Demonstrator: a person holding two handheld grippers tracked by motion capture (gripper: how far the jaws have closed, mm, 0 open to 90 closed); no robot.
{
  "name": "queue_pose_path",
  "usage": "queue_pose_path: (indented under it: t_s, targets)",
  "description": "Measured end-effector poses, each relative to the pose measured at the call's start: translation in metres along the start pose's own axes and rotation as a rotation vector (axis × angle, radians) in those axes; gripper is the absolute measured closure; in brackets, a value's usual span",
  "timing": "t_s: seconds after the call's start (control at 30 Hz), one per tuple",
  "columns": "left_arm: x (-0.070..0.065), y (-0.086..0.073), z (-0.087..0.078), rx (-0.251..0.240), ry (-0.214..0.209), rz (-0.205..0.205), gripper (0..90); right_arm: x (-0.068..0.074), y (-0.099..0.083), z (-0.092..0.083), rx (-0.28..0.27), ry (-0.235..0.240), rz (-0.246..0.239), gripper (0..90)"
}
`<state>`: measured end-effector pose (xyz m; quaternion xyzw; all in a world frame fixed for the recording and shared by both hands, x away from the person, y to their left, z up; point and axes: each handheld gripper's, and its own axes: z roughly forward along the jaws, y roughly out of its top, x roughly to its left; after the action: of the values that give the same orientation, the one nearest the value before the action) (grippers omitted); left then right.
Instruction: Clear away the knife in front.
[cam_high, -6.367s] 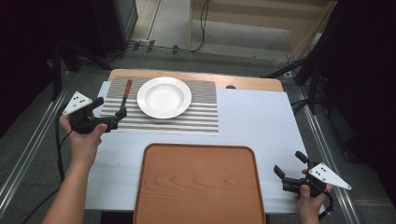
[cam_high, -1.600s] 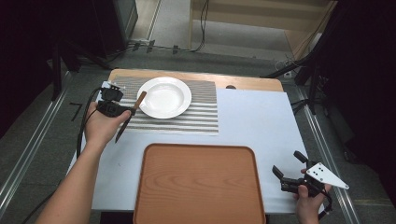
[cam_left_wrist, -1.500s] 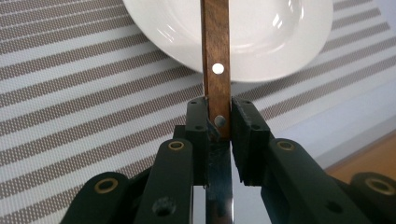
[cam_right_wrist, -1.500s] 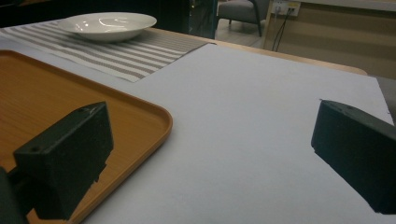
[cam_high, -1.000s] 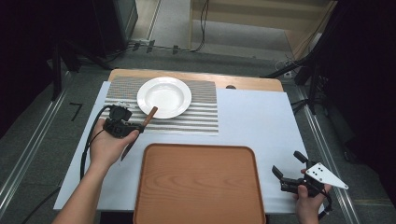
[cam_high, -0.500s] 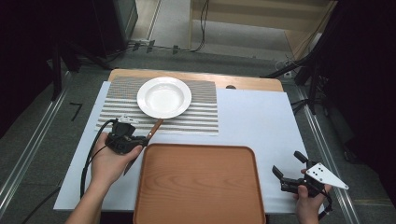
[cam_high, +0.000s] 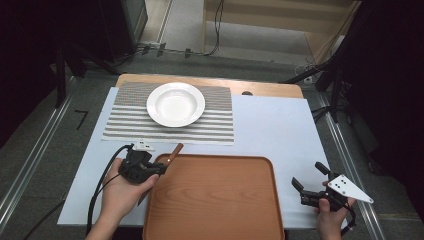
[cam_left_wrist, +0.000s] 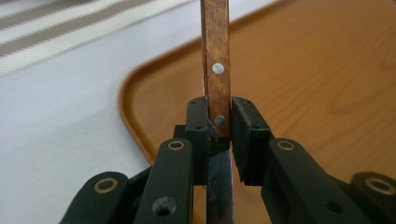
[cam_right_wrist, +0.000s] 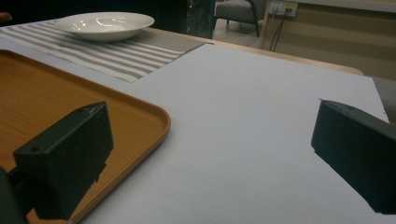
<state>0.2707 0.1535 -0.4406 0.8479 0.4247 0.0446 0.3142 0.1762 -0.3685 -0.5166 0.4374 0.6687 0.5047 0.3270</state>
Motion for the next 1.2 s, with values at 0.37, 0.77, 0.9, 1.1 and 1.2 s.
queue_pose_path:
  t_s: [0.37,0.77,0.9,1.1,1.2]
  targets:
    - [-0.015,-0.015,0.015,0.016,-0.052,-0.012,77.5,0.000,0.000,0.000,0.000,-0.002,0.000,0.0]
    - [-0.016,-0.026,0.034,0.039,-0.048,-0.038,77.3,0.000,0.000,0.000,-0.003,-0.001,0.000,0.0]
    - [-0.017,-0.028,0.037,0.045,-0.042,-0.039,77.3,0.000,0.000,0.000,-0.001,-0.003,-0.001,0.0]
    - [-0.019,-0.030,0.040,0.034,-0.032,-0.045,77.2,0.000,0.000,0.000,0.000,-0.003,-0.001,0.0]
    - [-0.019,-0.030,0.041,0.028,-0.031,-0.047,77.1,0.000,0.000,0.000,0.000,-0.002,-0.002,0.0]
